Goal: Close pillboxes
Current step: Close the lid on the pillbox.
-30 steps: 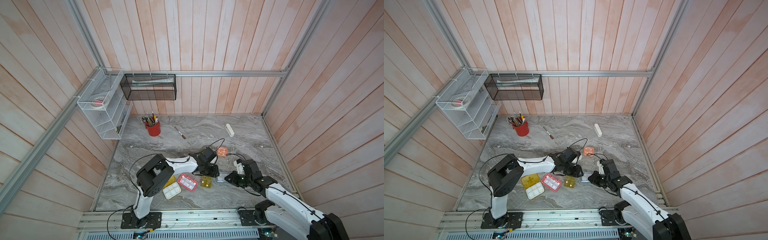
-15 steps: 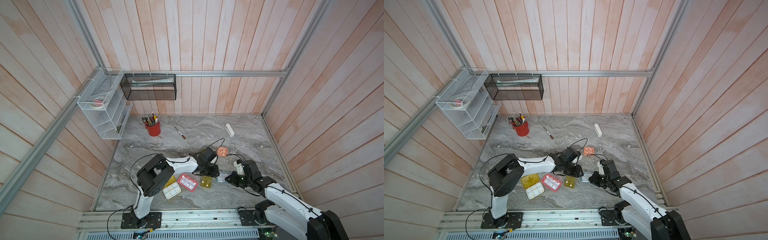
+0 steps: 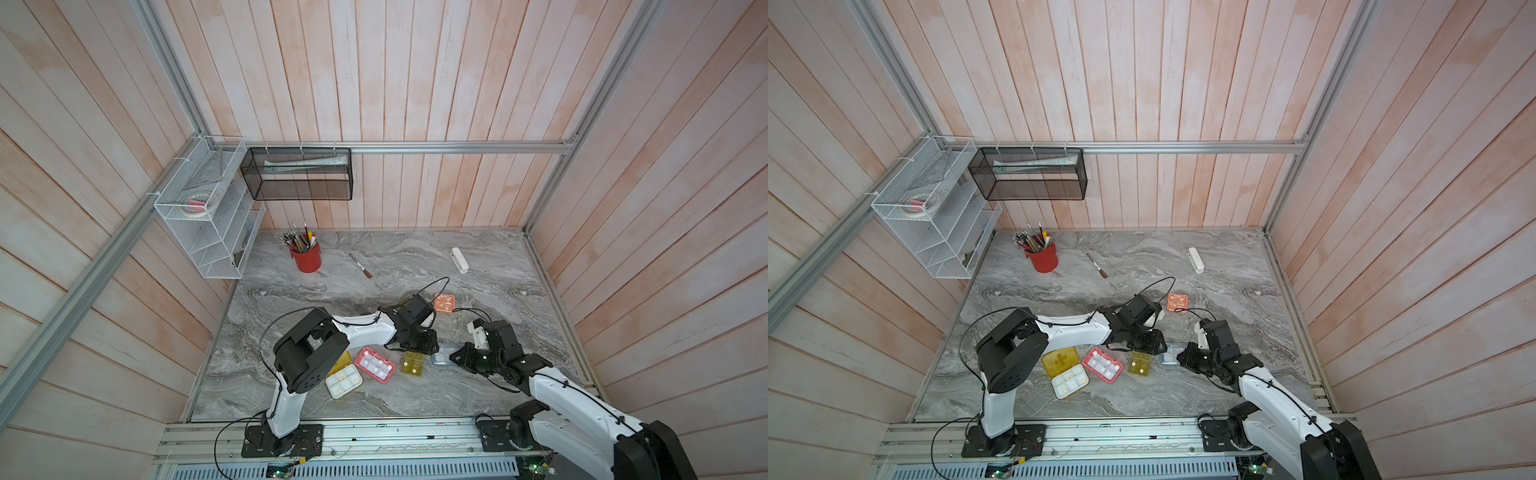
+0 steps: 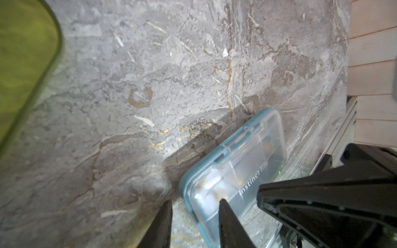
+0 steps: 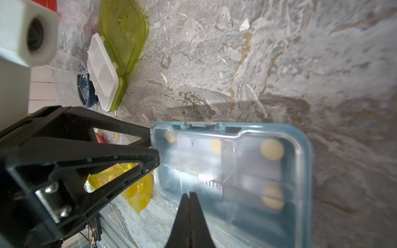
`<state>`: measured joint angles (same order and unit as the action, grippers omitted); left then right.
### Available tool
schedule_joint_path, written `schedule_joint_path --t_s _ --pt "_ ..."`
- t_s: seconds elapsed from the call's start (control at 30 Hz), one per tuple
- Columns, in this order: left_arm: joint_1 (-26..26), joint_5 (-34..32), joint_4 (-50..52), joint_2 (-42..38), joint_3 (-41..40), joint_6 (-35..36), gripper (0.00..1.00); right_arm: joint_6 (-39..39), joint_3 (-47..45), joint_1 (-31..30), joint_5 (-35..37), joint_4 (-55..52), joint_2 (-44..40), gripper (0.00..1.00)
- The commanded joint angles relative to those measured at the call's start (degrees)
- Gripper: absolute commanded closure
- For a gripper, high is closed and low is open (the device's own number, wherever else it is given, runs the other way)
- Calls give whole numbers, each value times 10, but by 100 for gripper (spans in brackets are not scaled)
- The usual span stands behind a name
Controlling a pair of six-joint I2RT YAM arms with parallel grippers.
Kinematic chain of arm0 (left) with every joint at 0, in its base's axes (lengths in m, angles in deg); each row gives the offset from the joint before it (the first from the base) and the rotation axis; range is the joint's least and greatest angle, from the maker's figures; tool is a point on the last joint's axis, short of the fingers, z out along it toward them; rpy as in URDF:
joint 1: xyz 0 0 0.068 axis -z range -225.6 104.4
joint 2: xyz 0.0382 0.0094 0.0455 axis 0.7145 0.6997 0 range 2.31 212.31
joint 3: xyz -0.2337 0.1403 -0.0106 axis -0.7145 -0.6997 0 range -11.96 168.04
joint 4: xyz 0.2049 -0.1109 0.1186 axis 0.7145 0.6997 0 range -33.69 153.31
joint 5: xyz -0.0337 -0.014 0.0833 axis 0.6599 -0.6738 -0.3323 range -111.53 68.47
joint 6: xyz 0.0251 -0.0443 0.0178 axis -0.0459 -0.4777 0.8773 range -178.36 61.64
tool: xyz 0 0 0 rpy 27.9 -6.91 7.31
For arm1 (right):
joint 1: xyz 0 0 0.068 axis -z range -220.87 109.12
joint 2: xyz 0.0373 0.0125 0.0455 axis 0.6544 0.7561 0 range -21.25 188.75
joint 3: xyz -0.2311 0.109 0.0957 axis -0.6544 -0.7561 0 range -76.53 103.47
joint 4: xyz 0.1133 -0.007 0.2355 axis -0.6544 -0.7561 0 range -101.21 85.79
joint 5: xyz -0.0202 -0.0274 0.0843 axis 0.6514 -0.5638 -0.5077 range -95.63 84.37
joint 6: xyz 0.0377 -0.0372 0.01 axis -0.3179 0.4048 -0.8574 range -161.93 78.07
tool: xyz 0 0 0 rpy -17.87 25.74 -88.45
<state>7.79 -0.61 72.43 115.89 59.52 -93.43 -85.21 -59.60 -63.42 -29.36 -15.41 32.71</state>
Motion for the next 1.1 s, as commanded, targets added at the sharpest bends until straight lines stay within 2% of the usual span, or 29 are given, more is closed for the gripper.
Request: schedule_joint_path --t_s 0.0,1.07 --pt "2 0 7 15 11 10 62 4 -14 3 6 -9 9 100" --pt "2 -3 7 18 11 11 62 1 -52 3 23 -28 -12 100"
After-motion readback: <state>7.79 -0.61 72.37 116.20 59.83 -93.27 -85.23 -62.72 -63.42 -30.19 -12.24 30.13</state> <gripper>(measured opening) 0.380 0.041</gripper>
